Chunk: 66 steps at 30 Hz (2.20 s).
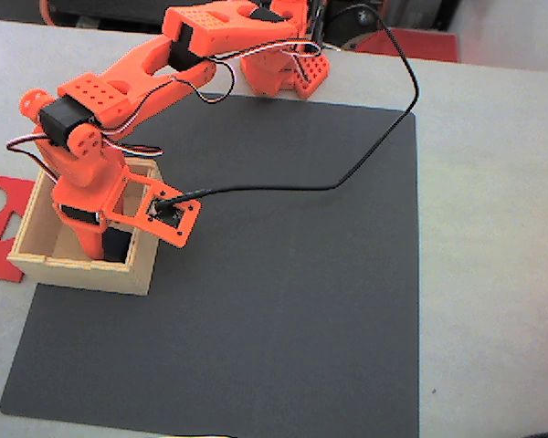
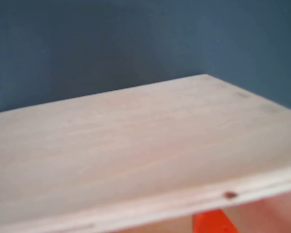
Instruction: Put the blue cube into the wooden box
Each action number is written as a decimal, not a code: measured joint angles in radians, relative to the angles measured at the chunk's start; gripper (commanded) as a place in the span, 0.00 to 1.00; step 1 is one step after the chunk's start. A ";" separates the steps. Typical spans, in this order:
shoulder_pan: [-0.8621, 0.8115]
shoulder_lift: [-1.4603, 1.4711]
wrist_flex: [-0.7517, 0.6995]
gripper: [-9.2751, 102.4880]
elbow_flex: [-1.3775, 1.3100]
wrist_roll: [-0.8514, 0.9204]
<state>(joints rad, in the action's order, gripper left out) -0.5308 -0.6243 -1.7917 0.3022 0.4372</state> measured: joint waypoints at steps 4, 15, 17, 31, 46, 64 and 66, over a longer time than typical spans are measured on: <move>0.000 -0.003 -0.003 0.21 0.000 0.006; 0.000 -0.112 -0.005 0.08 0.000 0.009; 0.000 -0.141 -0.005 0.08 0.000 0.009; 0.038 -0.681 -0.009 0.08 0.089 -0.017; 0.492 -1.632 0.035 0.08 0.945 -0.044; 0.569 -2.637 0.184 0.08 1.904 0.032; 0.540 -2.669 0.184 0.08 1.959 0.049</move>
<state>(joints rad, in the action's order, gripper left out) 0.0092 -3.2935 -1.6076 2.2611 0.4863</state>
